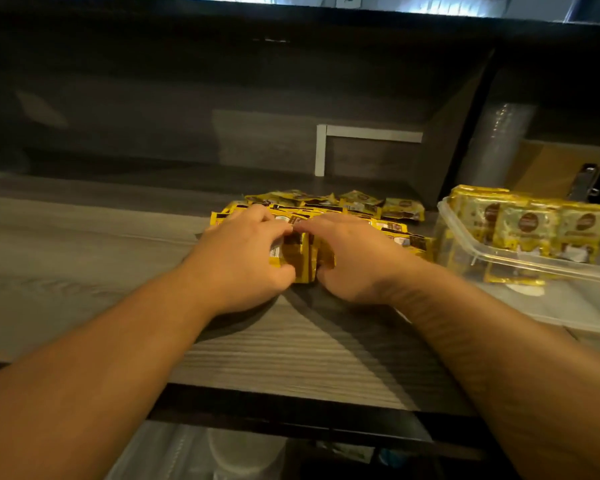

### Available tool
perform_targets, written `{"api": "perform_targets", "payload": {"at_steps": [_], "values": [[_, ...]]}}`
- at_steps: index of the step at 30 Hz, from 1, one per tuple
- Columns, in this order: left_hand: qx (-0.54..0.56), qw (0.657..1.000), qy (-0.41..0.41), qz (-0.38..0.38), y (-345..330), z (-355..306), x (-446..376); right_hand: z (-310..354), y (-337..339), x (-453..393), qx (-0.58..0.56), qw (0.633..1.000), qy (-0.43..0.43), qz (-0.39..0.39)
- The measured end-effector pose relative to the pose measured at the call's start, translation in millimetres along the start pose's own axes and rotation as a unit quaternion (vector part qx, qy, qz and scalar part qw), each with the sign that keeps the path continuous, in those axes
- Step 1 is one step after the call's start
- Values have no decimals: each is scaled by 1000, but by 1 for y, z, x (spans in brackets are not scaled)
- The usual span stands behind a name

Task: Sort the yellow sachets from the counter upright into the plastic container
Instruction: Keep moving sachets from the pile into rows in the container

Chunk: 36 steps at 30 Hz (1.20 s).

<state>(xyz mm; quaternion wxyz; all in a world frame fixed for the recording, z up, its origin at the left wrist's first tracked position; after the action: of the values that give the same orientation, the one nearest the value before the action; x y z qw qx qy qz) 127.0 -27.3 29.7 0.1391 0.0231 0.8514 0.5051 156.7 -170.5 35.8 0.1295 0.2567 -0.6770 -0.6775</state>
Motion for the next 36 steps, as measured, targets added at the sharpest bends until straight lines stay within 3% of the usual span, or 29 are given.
{"api": "perform_targets", "payload": {"at_steps": [7,13,15,19,23,29,34,36], "values": [[-8,999,-35,8,-9,9,-8,-10,-6,4,23,999,-2,31],[118,984,-87,-96,-2,13,-11,4,3,6,22,998,18,-49],[204,966,-47,-153,5,18,-11,9,4,7,-5,996,-2,-95],[271,931,23,-244,13,28,-11,12,7,9,-37,988,-16,-149],[353,898,41,-261,10,32,-13,22,-2,1,43,991,87,-87],[394,869,70,-293,15,30,-13,21,-11,-3,40,992,119,15],[477,806,99,-336,19,32,-9,14,-7,-1,85,994,67,29],[555,755,121,-328,18,32,-11,14,-6,0,88,994,57,13]]}}
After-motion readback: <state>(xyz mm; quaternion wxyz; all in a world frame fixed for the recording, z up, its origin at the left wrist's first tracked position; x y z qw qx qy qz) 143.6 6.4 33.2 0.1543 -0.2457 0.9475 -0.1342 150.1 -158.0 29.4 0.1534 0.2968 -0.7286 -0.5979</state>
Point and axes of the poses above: each hand's wrist, its own x-axis away from the middle knuckle, its own y-axis out of the back of the hand, z = x × y, the point moved 4 cm from there along -x, towards the middle knuckle, and after that the axes turned 13 degrees about x, right-handed, at the moved point
